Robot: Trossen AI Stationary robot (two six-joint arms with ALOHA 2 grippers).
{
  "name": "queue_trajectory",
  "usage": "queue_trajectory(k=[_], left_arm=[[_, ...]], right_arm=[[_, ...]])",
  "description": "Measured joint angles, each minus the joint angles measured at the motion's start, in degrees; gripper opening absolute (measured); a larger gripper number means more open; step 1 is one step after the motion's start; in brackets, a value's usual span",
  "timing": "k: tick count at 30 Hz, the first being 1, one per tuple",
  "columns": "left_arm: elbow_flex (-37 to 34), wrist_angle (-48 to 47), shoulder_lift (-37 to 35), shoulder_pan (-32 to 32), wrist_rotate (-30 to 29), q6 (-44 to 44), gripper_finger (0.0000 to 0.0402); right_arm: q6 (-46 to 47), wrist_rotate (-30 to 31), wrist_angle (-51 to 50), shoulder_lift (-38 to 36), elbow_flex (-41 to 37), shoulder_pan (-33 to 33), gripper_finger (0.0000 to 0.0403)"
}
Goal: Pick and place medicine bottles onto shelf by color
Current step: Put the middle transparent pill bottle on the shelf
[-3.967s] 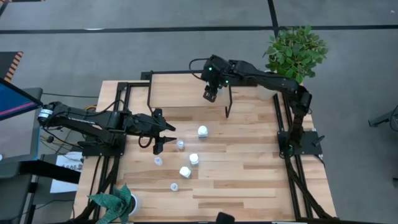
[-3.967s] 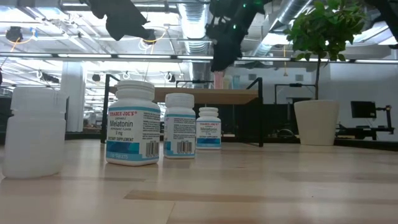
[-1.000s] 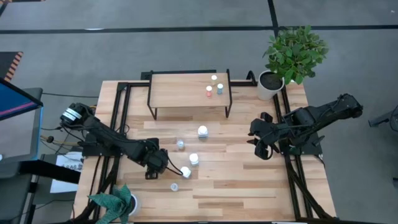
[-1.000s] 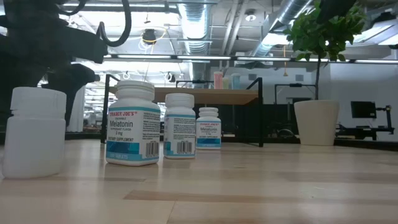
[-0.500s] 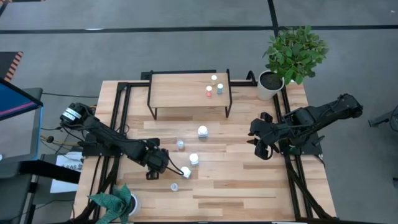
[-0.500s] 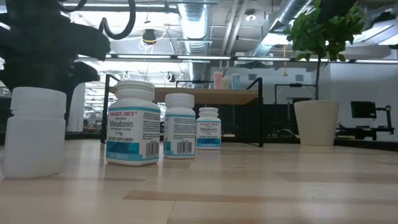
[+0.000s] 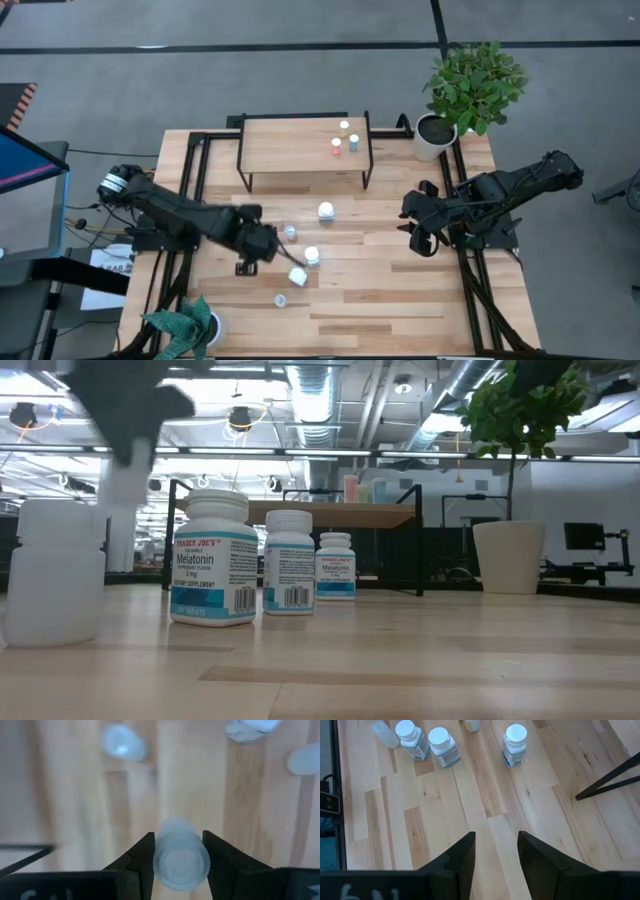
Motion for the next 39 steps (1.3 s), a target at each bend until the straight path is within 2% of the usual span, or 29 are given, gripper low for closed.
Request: queue_trajectory(k=[6, 13, 20, 26, 31, 39], left_arm=[[13.5, -8.8, 0.0, 8.2, -5.5, 8.5, 0.0107], [24.6, -11.1, 0.0, 23.5, -5.6, 20.7, 0.0115], [26.3, -8.9, 0.5, 41.9, -1.7, 25.4, 0.0109], [26.3, -6.7, 5.5, 53.8, 0.9, 18.9, 0.0109], [26.3, -6.7, 9.8, 58.5, 2.0, 17.8, 0.0109], [26.3, -3.3, 11.4, 58.9, 3.4, 20.5, 0.0112]], right_arm=[[0.0, 0.0, 0.0, 0.0, 0.0, 0.0, 0.0168], [0.0, 0.0, 0.0, 0.0, 0.0, 0.0, 0.0168], [-1.7, 0.1, 0.0, 0.0, 0.0, 0.0, 0.0168], [-4.0, 0.2, 0.0, 0.0, 0.0, -0.1, 0.0168], [-4.1, 0.2, 0.0, 0.0, 0.0, -0.1, 0.0168], [-4.1, 0.2, 0.0, 0.0, 0.0, -0.1, 0.0168]])
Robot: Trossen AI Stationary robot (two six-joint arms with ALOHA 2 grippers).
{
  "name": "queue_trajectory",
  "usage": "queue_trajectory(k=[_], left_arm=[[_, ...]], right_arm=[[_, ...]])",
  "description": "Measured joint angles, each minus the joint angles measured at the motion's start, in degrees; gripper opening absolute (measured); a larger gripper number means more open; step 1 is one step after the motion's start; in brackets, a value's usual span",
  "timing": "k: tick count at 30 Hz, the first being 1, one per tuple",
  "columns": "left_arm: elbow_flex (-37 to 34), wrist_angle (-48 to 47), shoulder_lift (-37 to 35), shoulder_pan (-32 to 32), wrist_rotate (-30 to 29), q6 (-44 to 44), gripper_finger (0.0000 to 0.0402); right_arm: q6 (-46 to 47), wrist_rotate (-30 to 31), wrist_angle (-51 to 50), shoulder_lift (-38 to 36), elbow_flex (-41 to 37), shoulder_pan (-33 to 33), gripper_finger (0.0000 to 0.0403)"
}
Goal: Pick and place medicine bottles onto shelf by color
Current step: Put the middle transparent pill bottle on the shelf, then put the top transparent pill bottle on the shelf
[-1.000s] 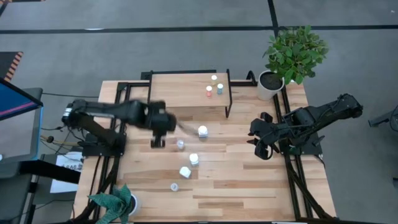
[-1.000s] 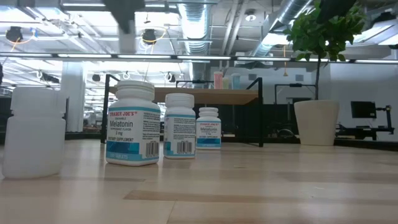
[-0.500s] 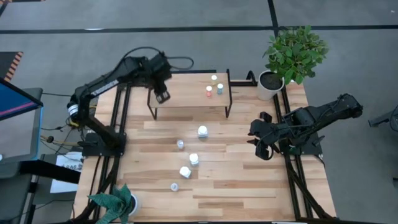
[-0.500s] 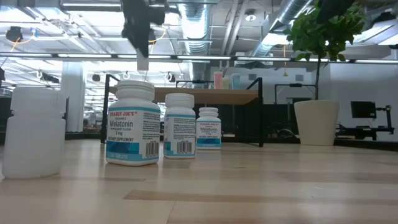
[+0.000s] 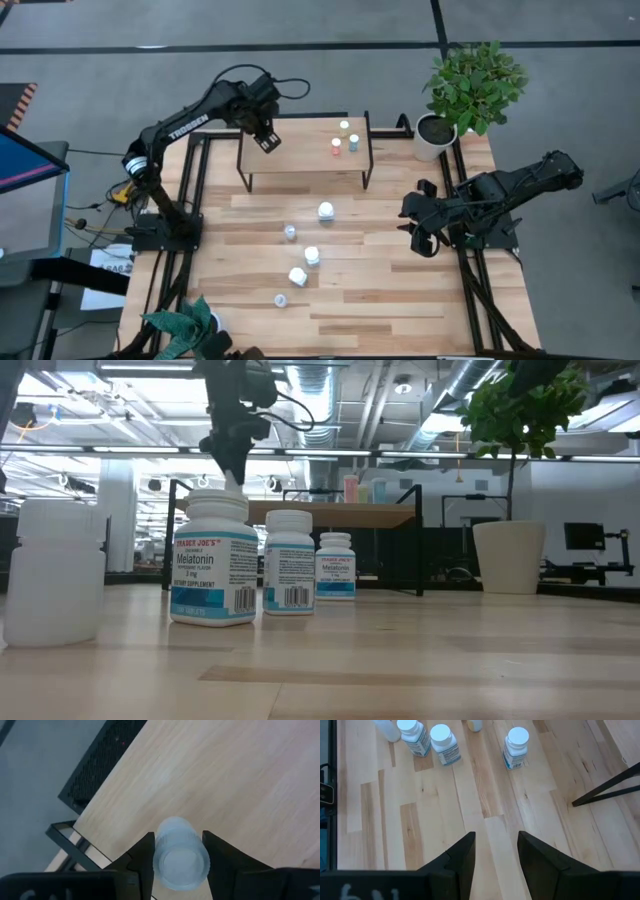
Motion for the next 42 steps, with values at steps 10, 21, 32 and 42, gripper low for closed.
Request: queue_trajectory(k=[10, 21, 32, 42], left_arm=[[0.0, 0.6, 0.3, -0.4, 0.0, -0.1, 0.0157], [0.0, 1.9, 0.3, -0.4, 0.5, -2.2, 0.0197], [6.3, 3.8, 0.3, -2.1, 1.0, 2.3, 0.0202], [19.2, -12.3, 0.1, -16.2, 12.0, 3.4, 0.0202]], right_arm=[[0.0, 0.0, 0.0, 0.0, 0.0, 0.0, 0.0168], [0.0, 0.0, -0.1, 0.0, 0.0, 0.0, 0.0168], [0.2, -0.2, -0.1, 0.0, 0.0, 0.0, 0.0168], [3.5, -0.3, -0.2, 0.0, 0.0, 0.0, 0.0169]])
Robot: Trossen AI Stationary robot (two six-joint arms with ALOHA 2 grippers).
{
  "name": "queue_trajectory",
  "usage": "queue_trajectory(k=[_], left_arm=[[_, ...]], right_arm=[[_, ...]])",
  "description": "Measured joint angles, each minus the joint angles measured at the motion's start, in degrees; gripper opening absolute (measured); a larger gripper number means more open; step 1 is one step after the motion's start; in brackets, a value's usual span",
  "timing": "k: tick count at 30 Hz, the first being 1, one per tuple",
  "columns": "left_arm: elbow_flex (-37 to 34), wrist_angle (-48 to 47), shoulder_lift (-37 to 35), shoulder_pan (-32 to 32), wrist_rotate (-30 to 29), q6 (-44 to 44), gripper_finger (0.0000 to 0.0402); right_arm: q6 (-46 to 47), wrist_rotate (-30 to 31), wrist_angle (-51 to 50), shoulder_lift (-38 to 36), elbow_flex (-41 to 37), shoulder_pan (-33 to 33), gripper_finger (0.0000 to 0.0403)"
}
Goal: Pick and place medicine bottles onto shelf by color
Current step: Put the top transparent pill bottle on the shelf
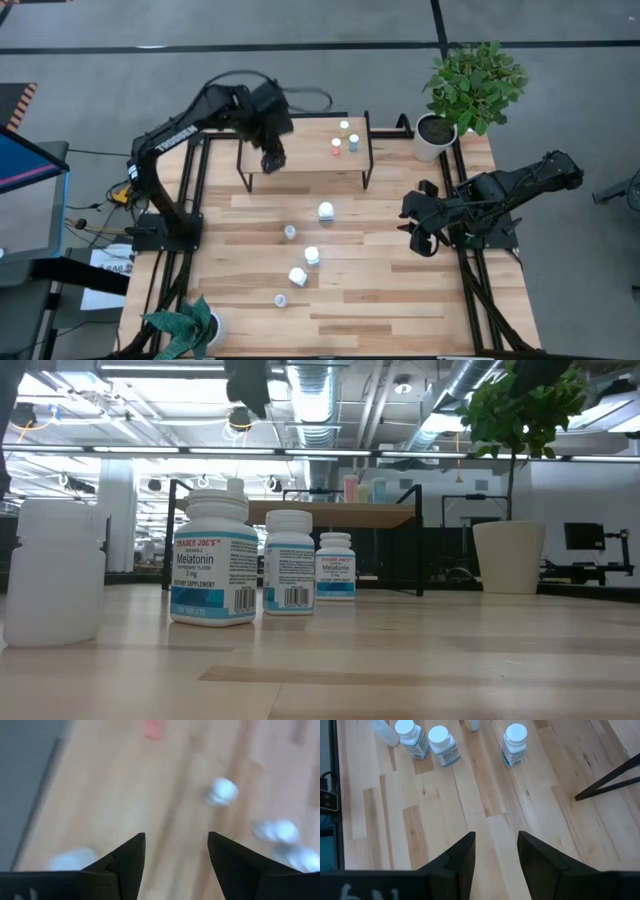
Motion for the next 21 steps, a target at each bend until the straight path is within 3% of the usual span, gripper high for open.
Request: queue_trajectory(k=[5, 13, 21], left_arm=[[0.3, -6.3, 0.0, -9.5, 0.0, -0.6, 0.0202], [-2.6, -6.1, 0.0, -22.2, -0.3, -1.7, 0.0202], [-12.8, -6.0, -1.8, -30.4, -2.5, -1.1, 0.0202]], right_arm=[[2.1, 0.0, 0.0, 0.0, 0.0, 0.0, 0.0169], [2.7, 0.0, 0.0, 0.0, 0.0, 0.0, 0.0169], [6.0, -0.1, 0.3, 0.0, 0.0, 0.0, 0.0169]])
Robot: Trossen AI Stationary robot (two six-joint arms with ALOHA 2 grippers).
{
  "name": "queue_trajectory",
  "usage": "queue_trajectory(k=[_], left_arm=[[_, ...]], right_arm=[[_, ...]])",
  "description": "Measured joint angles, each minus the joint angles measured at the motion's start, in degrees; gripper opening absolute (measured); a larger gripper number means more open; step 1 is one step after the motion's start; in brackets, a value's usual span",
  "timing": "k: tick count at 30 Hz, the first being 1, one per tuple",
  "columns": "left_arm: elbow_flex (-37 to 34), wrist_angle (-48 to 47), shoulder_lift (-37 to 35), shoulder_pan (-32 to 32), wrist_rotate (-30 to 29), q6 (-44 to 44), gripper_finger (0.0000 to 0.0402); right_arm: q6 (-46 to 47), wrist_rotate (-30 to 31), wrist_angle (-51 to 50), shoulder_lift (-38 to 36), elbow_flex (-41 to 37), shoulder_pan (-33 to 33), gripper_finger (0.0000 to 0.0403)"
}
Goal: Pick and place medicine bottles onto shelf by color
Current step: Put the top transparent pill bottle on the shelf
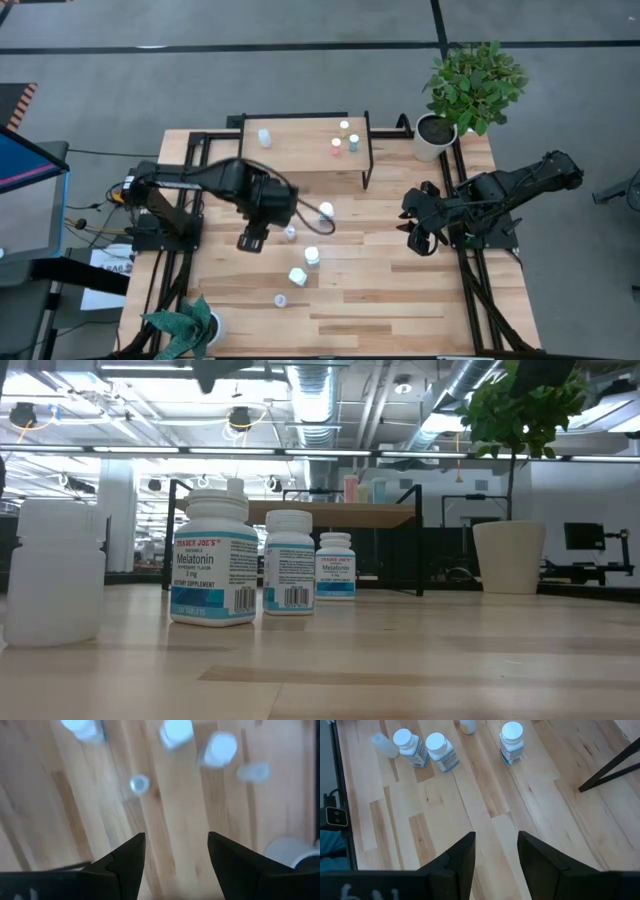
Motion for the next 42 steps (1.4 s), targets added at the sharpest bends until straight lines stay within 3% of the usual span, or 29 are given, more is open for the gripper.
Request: queue_trajectory(k=[5, 12, 18, 24, 30, 35, 42], left_arm=[[-11.8, 6.8, -5.2, -0.8, -1.0, -0.9, 0.0202], [-33.7, 31.2, -15.7, 0.3, -1.1, -3.4, 0.0202], [-44.5, 41.7, -17.7, 1.4, -1.5, -5.6, 0.0202], [-47.4, 43.1, -14.4, 1.7, -5.8, -8.7, 0.0202], [-47.3, 44.8, -8.3, 1.7, -6.2, -8.5, 0.0202], [-47.3, 50.0, -3.5, 1.7, -10.0, -6.7, 0.0202], [-47.2, 54.0, -3.0, 2.8, -10.9, -4.7, 0.0202]], right_arm=[[0.2, -0.1, 0.0, 0.3, 0.0, 0.1, 0.0169], [0.1, -0.1, -0.1, 0.3, 0.0, 0.1, 0.0169], [-0.8, 0.0, -0.1, 0.3, 0.0, 0.1, 0.0169], [-0.9, 0.0, -0.1, 0.3, 0.0, 0.1, 0.0169], [-0.9, 0.0, 0.0, 0.3, 0.0, 0.1, 0.0169], [-0.9, 0.0, 0.0, 0.3, 0.0, 0.1, 0.0169], [-0.9, 0.0, -0.1, 0.3, 0.0, 0.1, 0.0169]])
